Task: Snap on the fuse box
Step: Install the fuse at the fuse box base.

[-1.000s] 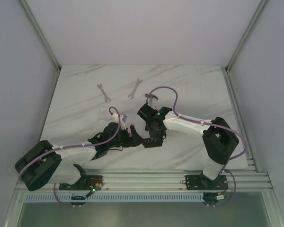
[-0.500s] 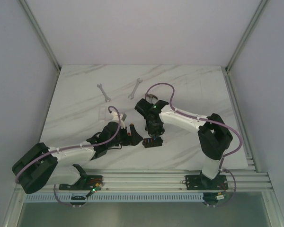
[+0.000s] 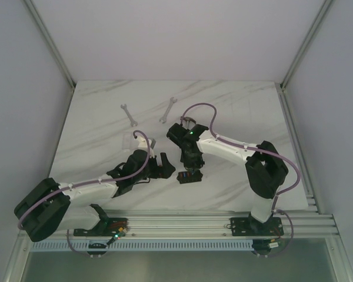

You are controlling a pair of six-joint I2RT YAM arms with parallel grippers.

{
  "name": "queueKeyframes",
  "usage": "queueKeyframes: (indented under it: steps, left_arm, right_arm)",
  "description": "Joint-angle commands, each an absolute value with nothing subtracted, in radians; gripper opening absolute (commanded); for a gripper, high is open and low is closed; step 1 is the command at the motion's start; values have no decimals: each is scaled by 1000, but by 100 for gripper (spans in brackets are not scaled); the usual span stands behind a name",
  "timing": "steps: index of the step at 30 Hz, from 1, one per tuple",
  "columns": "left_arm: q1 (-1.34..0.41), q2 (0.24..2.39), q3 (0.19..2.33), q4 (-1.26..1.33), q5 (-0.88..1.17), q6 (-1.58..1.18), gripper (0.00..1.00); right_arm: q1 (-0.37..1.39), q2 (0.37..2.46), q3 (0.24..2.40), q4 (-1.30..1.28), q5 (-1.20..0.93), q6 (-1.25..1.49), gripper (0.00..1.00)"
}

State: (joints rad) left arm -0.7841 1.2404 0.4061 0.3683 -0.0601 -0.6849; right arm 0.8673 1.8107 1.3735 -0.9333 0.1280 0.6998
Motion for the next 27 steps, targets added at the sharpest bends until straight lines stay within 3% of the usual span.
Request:
queueKeyframes:
  steps: [1, 27]
  left_arm:
    - [-775, 1220, 421, 349, -86, -677, 100]
    - [-762, 1217, 417, 326, -88, -709, 100]
  right_arm:
    - [882, 1822, 1373, -945, 167, 718, 0]
    - [911, 1848, 1340, -914, 234, 716, 0]
